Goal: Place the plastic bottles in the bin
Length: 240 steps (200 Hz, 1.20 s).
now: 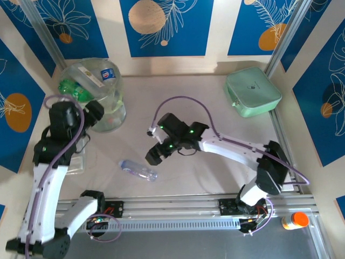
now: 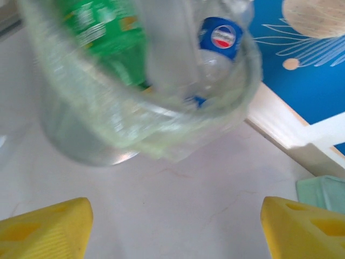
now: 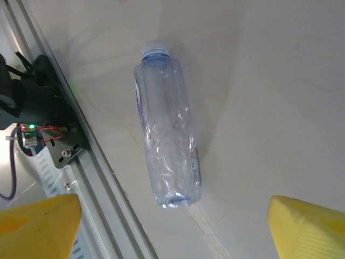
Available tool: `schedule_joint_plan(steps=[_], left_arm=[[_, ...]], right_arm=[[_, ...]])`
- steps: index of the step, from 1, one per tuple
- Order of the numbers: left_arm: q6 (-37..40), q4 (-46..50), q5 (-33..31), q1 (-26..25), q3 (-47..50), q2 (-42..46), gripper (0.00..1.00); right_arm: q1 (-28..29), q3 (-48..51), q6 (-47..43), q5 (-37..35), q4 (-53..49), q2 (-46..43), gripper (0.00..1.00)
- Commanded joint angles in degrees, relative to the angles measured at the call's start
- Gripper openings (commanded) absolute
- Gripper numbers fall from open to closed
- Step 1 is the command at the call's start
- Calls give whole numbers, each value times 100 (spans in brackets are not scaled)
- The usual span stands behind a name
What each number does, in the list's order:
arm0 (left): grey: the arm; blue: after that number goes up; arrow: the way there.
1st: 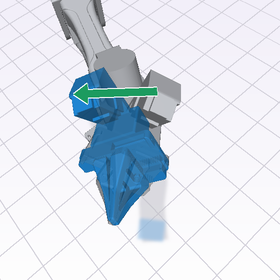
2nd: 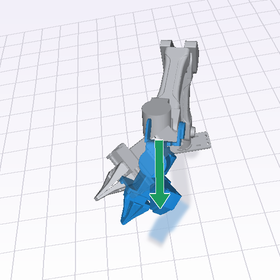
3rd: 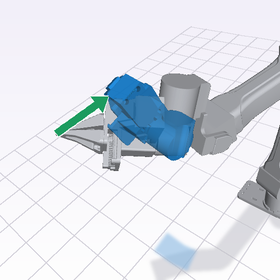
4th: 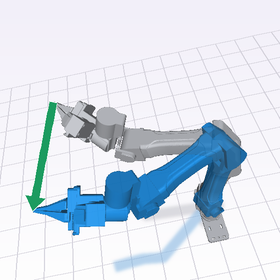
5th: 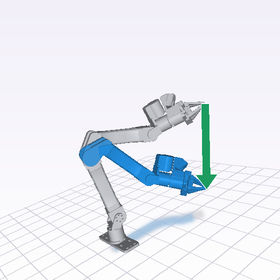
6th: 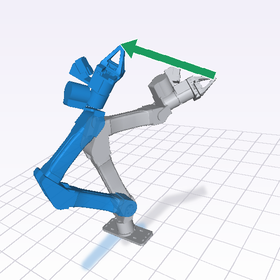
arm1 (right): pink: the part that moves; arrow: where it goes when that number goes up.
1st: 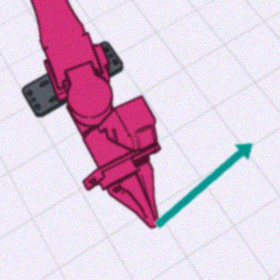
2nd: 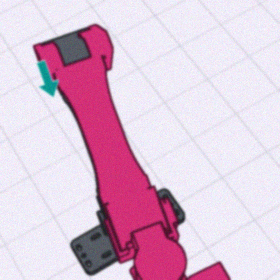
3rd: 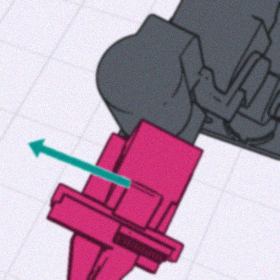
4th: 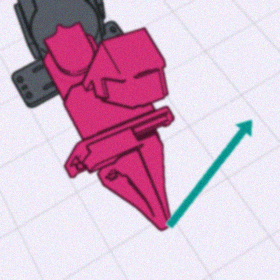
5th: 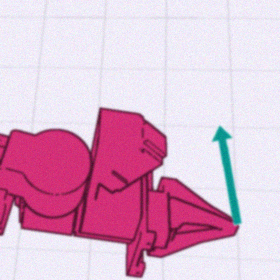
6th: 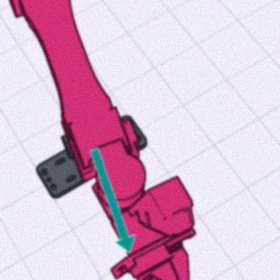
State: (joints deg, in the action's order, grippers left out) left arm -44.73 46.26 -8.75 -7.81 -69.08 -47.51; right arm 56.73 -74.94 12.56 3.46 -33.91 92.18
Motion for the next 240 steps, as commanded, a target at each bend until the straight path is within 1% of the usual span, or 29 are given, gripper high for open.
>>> schedule_joint_plan(steps=[1, 21, 49, 80, 96, 110, 118, 130, 161, 173, 188, 200, 222, 240], left_arm=[[-495, 615, -473, -32, 333, 489, 82], [-496, 842, -518, -44, 516, 665, 82], [-445, 958, -545, -58, 527, 828, 82], [-307, 1119, -890, -182, 248, 866, 82], [-283, 1220, -1126, -255, 98, 891, 82], [-254, 1243, -1219, -302, 47, 910, 82], [-242, 1236, -1222, -320, 55, 923, 82], [-238, 1210, -1185, -351, 90, 940, 82], [-170, 1078, -1058, -387, 203, 947, 82], [-118, 992, -940, -385, 265, 919, 82], [14, 788, -650, -380, 364, 893, 82], [150, 569, -282, -379, 460, 884, 83], [504, 52, 599, -385, 641, 859, 84], [816, -293, 1270, -385, 720, 808, 85]], right_arm=[[254, -569, -433, -109, -660, 643, 89], [521, -1202, -605, -424, -1048, 1331, 91], [822, -1922, -822, -635, -1562, 2186, 93], [1068, -2598, -897, -1237, -2228, 3060, 93], [1146, -2777, -905, -1583, -2419, 3353, 92], [1182, -2850, -905, -1621, -2505, 3508, 90], [1198, -2855, -898, -1621, -2506, 3564, 88], [1221, -2830, -888, -1632, -2498, 3579, 80], [1250, -2610, -851, -1615, -2322, 3318, 55], [1233, -2480, -843, -1556, -2216, 3146, 49], [1198, -2283, -804, -1463, -2063, 2893, 47], [1139, -2081, -729, -1324, -1909, 2630, 47], [971, -1591, -511, -1006, -1475, 2017, 47], [745, -1198, -274, -601, -1074, 1438, 47]])
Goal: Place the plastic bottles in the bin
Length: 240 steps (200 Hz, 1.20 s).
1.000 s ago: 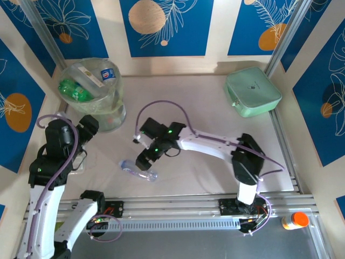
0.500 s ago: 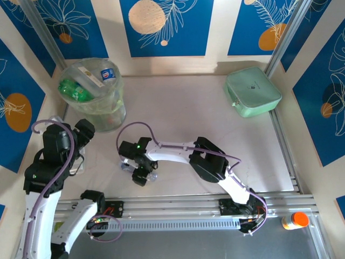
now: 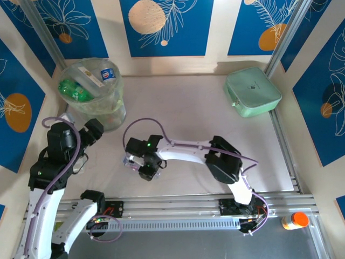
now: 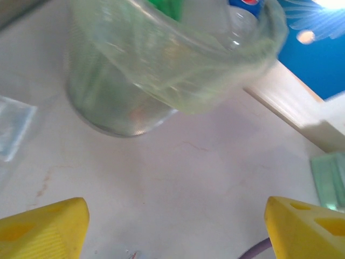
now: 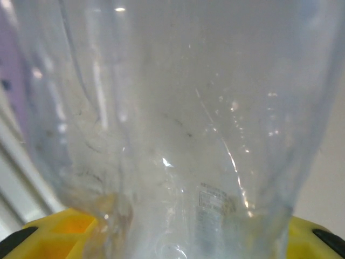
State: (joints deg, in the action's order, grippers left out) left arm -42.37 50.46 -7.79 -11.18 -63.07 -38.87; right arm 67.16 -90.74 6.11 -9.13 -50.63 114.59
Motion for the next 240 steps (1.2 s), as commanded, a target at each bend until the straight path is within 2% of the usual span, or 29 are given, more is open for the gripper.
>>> schedule_joint_plan(steps=[1, 26, 54, 95, 120, 145, 167, 197, 240], left_arm=[[594, -730, 1205, -50, 119, -57, 85], [852, -1287, 2145, -52, 204, -137, 85], [623, -2103, 3138, -211, 403, -380, 85], [560, -3341, 3807, -1199, 755, -877, 88], [481, -4106, 3866, -1758, 972, -1228, 89], [422, -4728, 3967, -2266, 942, -1650, 89], [325, -5107, 3985, -2505, 871, -1941, 87], [18, -5727, 4029, -2551, 981, -2086, 77], [-120, -6066, 4169, -2614, 937, -2231, 57]], right_arm=[[-312, 404, 385, 680, 616, -835, 47], [-677, 1003, 819, 1267, 1320, -1628, 47], [-1058, 1719, 1332, 1755, 2219, -2543, 47], [-1516, 2469, 1916, 2591, 3320, -3590, 47], [-1838, 2867, 2416, 3211, 4006, -4023, 47], [-2002, 3125, 2638, 3475, 4392, -4330, 48], [-2095, 3274, 2724, 3604, 4533, -4507, 48], [-2204, 3510, 2849, 3722, 4762, -4702, 49], [-2303, 3642, 2950, 3857, 4925, -4766, 50]])
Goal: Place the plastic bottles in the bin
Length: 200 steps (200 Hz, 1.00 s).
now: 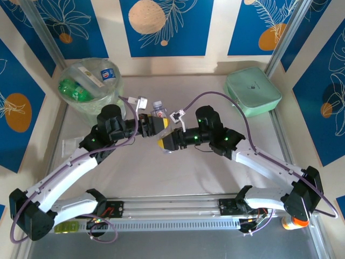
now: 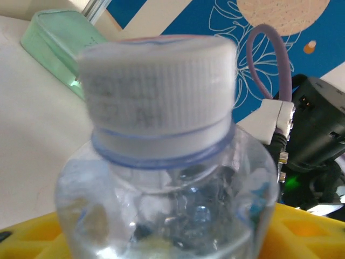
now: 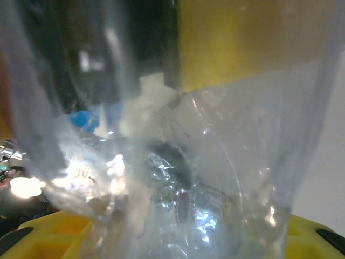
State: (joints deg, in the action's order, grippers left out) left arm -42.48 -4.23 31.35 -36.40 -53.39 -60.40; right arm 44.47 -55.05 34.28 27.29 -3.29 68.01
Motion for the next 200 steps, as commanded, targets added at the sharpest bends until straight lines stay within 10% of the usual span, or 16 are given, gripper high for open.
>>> schedule_joint_plan(steps=[1, 30, 64, 200], left_arm=[[-115, -601, 265, -93, -31, -82, 57], [-171, -641, 253, -147, -14, -104, 52], [129, 312, -250, -84, -459, 10, 49], [158, 4284, -2317, 3341, -4786, -1668, 35]], right_arm=[[-35, 73, 132, 220, 194, -106, 50], [-35, 81, 140, 173, 215, -121, 60], [-48, -44, 82, -12, 15, -306, 100], [-738, 330, -253, -243, -673, -1494, 100]])
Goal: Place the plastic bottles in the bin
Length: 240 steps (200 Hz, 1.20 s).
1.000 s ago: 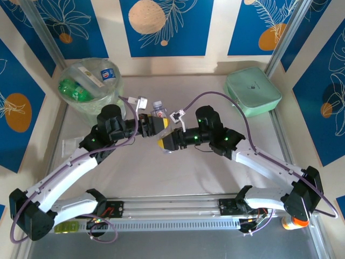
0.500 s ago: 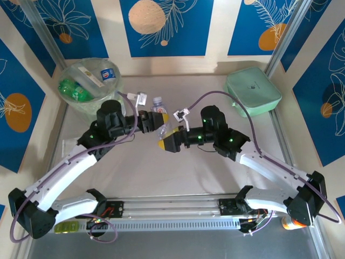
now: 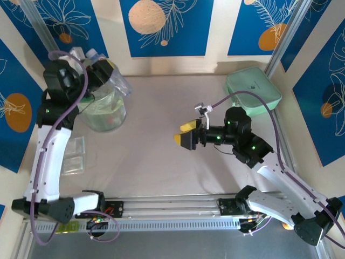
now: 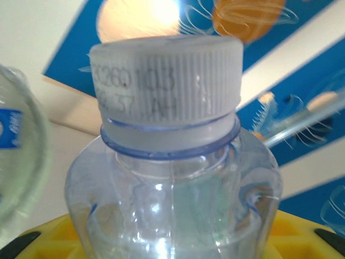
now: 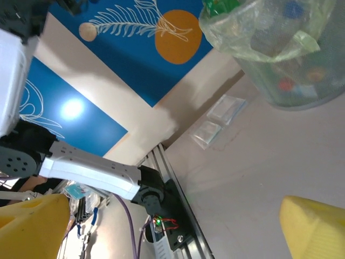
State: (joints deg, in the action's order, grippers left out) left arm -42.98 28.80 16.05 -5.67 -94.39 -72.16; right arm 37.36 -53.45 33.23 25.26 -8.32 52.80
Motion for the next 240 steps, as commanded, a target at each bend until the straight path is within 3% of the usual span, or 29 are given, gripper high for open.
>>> schedule_joint_plan(steps=[1, 49, 98, 179, 240], left_arm=[[214, 994, -801, 277, -726, -518, 35], [616, 1326, -1662, 488, -1999, -1642, 38], [1206, 1590, -2316, 531, -2618, -2451, 39], [1243, 1946, -2586, 524, -2596, -2972, 42], [1133, 1970, -2669, 523, -2391, -2916, 61]], right_arm=[[-32, 174, -149, -43, -170, 32, 100], [-71, 304, -230, -22, -106, 234, 99], [-98, 326, -212, 26, -30, 449, 100], [-89, 284, -181, 100, 84, 779, 100], [-90, 295, -230, 114, 58, 890, 100]])
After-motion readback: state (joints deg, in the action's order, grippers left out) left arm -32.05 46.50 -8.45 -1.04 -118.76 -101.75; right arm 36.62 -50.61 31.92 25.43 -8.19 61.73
